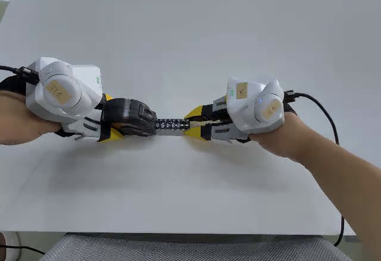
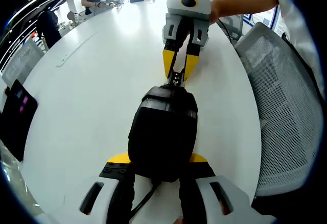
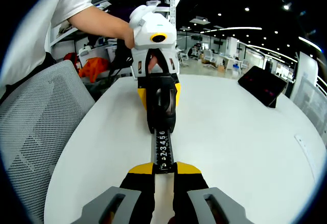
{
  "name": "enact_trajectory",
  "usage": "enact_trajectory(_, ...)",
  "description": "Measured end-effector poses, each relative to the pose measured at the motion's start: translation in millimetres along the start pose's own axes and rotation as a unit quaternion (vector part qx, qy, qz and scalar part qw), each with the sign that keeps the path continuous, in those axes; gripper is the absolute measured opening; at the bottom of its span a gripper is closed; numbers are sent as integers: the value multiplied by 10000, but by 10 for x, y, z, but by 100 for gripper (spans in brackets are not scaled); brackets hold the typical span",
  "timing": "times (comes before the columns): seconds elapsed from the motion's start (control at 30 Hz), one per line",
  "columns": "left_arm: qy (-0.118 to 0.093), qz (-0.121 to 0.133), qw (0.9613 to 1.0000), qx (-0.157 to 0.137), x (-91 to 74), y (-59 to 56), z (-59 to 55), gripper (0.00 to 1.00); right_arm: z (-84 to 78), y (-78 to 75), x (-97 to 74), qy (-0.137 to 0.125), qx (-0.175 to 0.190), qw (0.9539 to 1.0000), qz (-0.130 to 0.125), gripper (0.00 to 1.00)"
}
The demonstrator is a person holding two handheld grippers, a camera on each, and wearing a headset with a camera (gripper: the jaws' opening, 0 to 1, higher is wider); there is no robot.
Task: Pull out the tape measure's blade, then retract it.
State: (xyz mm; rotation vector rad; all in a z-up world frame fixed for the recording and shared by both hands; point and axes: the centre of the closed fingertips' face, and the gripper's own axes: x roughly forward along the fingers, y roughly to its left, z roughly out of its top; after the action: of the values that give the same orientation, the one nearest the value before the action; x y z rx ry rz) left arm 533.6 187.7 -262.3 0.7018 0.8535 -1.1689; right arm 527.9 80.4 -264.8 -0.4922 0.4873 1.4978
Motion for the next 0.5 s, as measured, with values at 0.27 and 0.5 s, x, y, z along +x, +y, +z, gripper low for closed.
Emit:
enact_trajectory(0.27, 21, -15, 10000, -7, 4, -1, 2, 28, -48, -10, -70, 91, -71, 9999, -35, 9)
enact_trajectory(0.5, 22, -22, 10000, -12, 5, -5, 5, 28, -112, -18, -153, 135, -28, 9999, -59, 9)
